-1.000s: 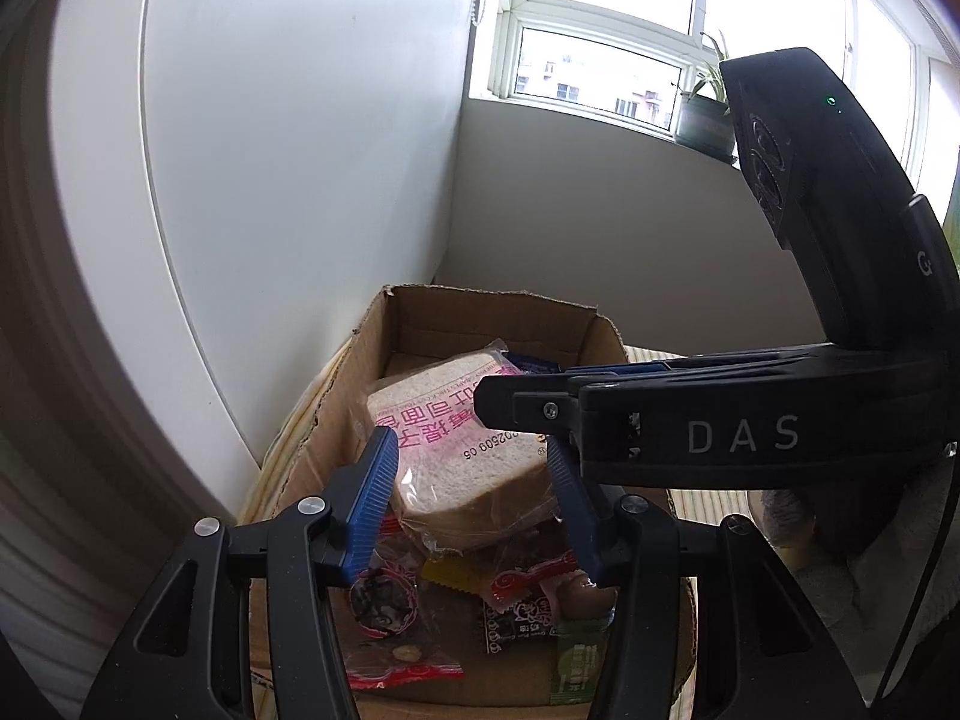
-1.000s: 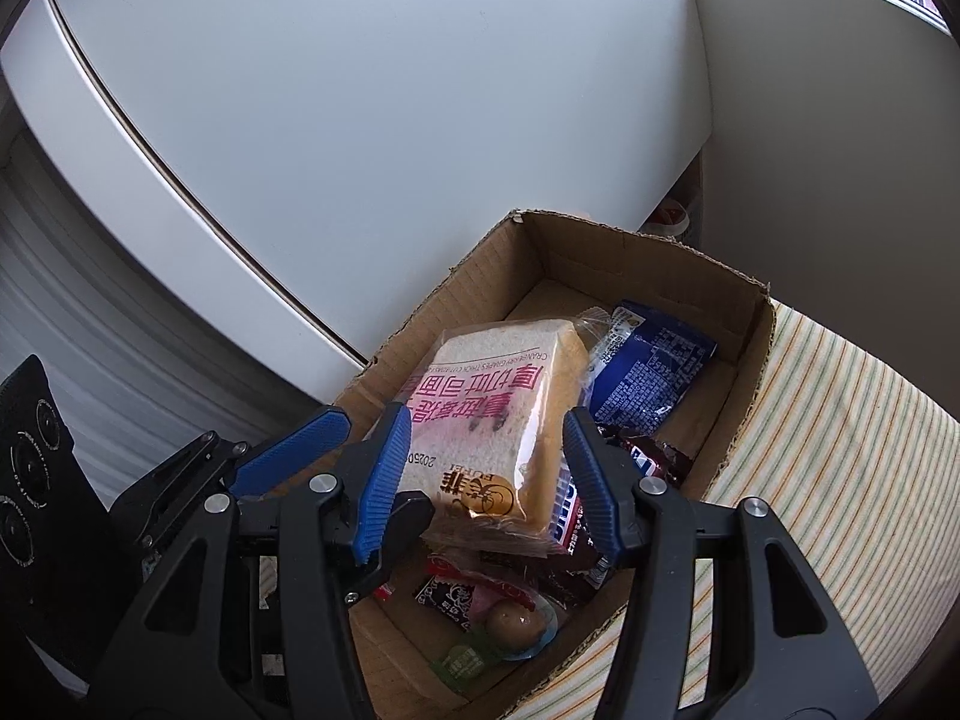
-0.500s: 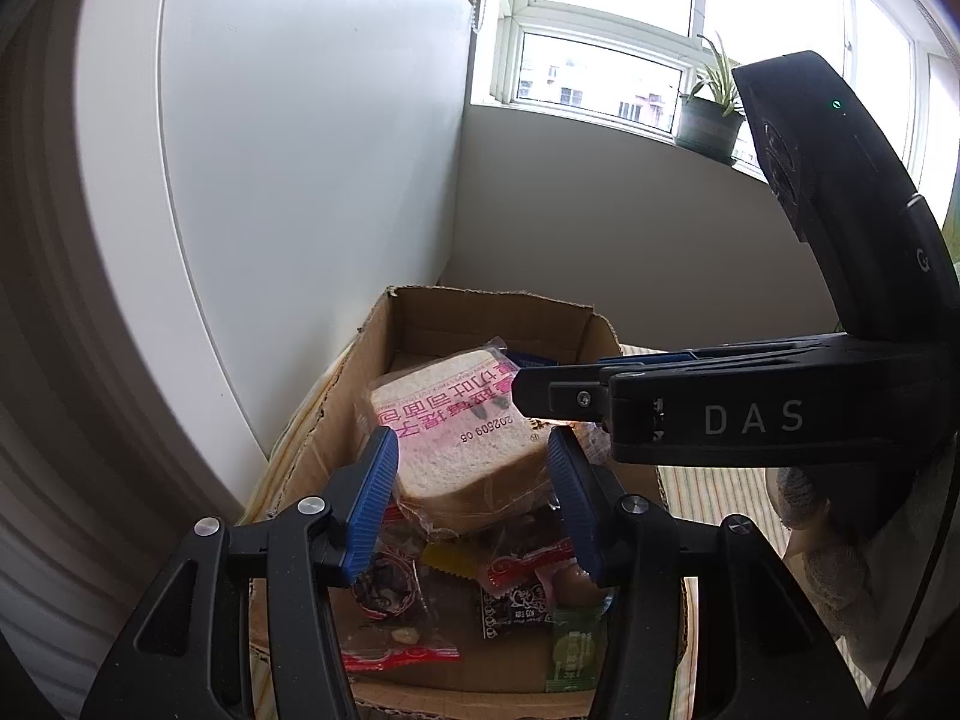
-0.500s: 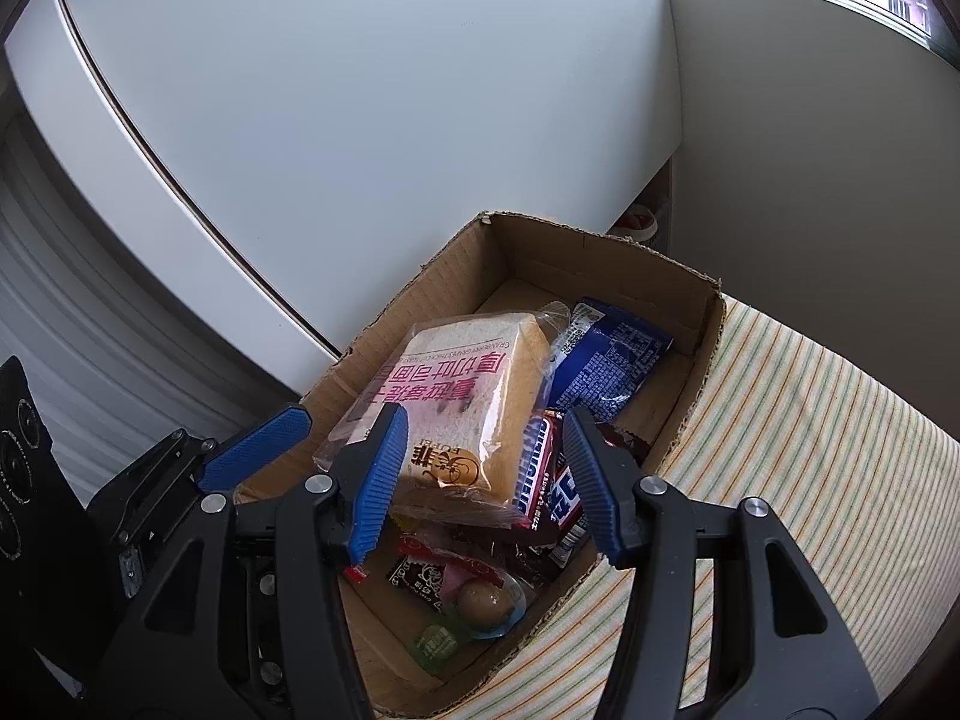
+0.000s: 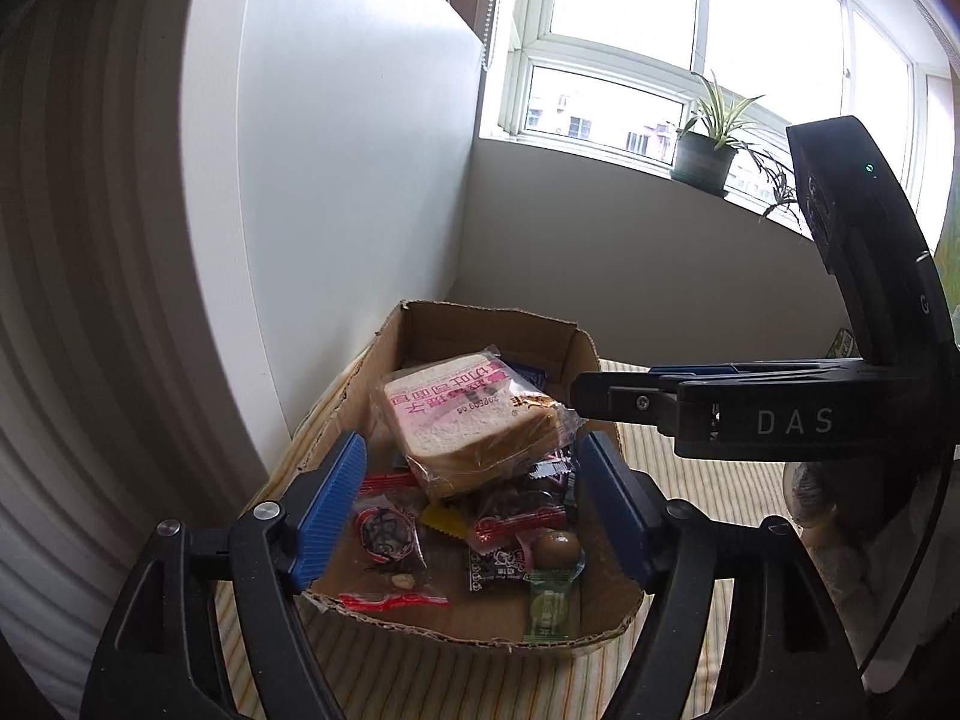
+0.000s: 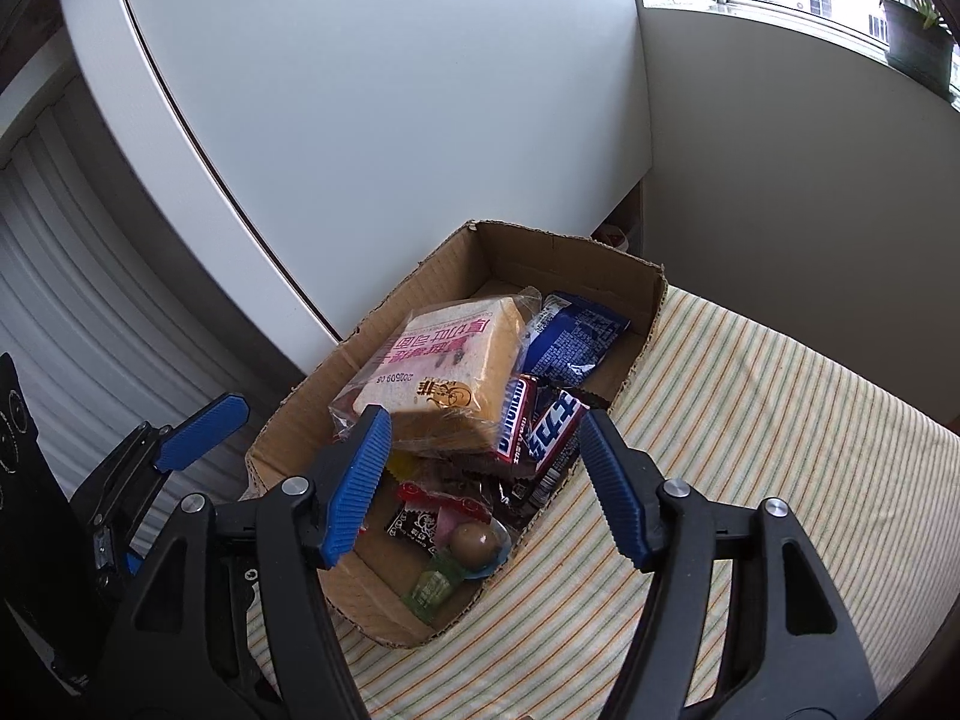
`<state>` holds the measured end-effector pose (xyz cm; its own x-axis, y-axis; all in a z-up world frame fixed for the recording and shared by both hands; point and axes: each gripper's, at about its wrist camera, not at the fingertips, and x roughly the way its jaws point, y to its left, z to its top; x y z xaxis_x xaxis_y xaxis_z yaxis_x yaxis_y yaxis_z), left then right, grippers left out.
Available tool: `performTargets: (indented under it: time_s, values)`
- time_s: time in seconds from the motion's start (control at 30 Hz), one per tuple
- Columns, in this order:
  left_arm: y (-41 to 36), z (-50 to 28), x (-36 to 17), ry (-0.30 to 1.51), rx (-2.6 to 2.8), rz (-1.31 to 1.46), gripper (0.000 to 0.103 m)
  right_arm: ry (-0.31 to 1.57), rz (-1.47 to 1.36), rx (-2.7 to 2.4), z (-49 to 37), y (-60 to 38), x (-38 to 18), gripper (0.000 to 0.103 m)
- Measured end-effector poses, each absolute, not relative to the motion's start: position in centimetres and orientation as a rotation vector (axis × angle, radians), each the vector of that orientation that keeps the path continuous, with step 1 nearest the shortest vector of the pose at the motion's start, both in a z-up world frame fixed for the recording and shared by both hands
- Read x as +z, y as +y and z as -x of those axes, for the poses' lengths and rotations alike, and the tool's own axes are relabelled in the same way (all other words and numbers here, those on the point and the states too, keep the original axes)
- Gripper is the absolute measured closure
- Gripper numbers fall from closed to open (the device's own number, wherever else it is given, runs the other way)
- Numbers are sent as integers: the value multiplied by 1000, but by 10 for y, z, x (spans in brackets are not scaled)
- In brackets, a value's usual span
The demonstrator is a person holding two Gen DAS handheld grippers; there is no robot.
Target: Organize snacks
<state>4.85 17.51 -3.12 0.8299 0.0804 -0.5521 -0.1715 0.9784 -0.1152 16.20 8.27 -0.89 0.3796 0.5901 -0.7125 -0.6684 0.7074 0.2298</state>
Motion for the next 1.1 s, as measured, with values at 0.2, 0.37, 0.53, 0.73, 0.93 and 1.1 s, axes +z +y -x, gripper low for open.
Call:
performTargets:
  time_s: [0.2,0.37,0.53,0.73,0.93,1.1]
  values:
    - [166,-33,-29,568,156,168,22,791,94,742,-134,52,-12,17]
    - [149,-27,-32,569,149,115,20,763,54,688,-120,23,-16,17]
    - [140,-24,-35,571,145,94,20,722,4,652,-112,-6,-8,16]
    - [144,-20,-35,569,176,112,20,655,33,578,-97,-27,1,16]
    - [135,-20,-34,565,177,95,20,609,119,508,-76,-34,-2,15]
    - [132,-20,-36,570,189,92,20,617,98,508,-67,-43,-9,5]
